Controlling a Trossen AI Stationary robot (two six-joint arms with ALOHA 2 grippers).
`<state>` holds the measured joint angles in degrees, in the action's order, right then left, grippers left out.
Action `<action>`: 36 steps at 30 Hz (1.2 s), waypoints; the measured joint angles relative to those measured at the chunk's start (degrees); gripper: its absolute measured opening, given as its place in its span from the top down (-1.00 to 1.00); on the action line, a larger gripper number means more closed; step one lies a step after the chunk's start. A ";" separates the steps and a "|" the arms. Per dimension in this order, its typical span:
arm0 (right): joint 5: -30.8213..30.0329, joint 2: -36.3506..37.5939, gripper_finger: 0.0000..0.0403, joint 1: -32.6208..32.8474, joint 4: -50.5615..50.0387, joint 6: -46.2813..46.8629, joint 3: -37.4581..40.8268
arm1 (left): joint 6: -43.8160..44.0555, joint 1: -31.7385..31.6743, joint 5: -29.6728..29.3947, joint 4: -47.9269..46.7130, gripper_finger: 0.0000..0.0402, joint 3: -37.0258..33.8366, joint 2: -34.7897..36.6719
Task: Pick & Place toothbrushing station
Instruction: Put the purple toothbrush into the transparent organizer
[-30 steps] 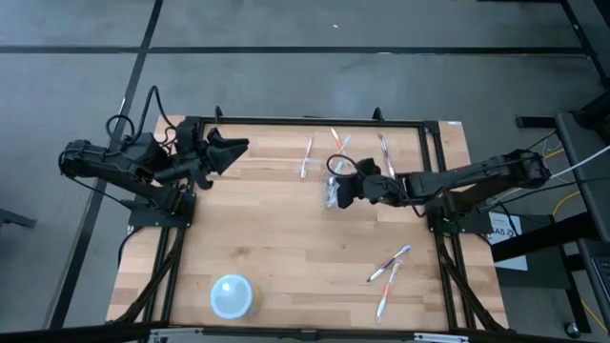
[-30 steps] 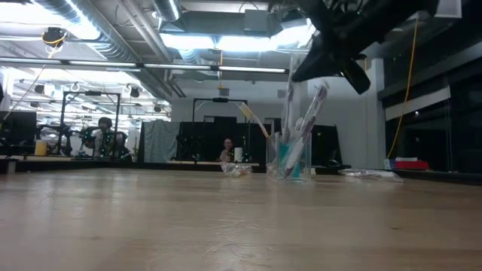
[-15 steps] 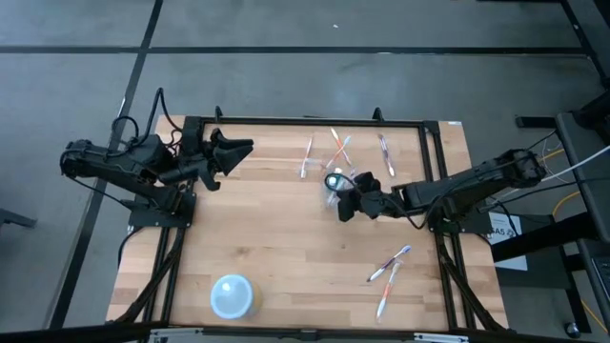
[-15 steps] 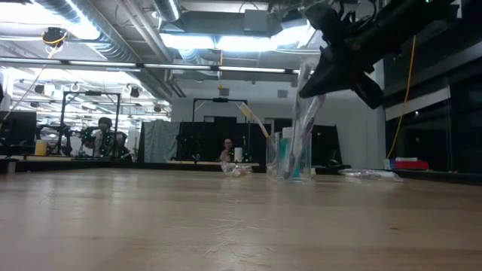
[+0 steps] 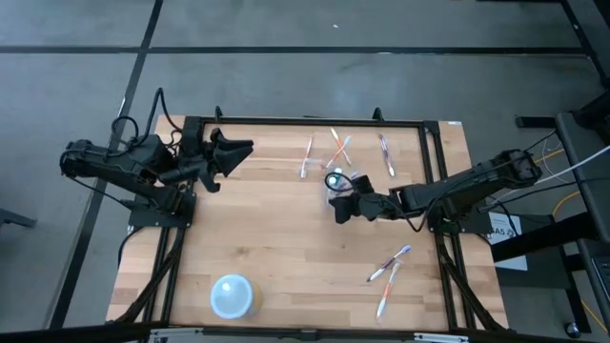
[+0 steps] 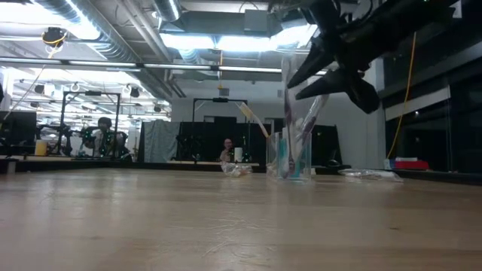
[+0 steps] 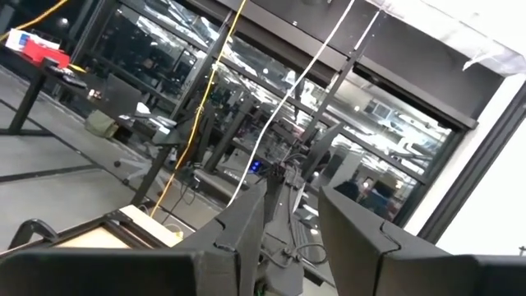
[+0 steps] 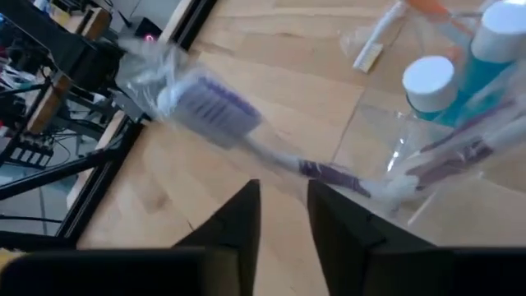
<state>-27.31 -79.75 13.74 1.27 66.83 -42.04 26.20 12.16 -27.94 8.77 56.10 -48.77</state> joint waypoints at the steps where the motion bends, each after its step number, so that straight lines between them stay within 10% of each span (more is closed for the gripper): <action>1: 0.25 0.00 0.43 0.00 0.03 0.34 0.00 | -0.02 0.00 0.27 0.01 0.44 0.00 0.01; 17: -9.95 3.19 0.12 3.91 14.21 -1.05 0.05 | -2.89 0.00 0.46 0.02 0.44 0.00 0.28; 25: -20.05 12.70 0.12 2.03 18.61 -27.67 -6.67 | -4.09 0.00 -0.50 0.04 0.44 0.00 0.28; 36: -11.34 21.26 0.29 -17.69 -56.93 -19.81 -38.64 | -6.71 0.00 -0.70 0.05 0.44 0.00 0.43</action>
<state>-38.65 -58.48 -3.96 -55.66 47.02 -80.69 19.48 12.16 -28.64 8.82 56.10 -48.34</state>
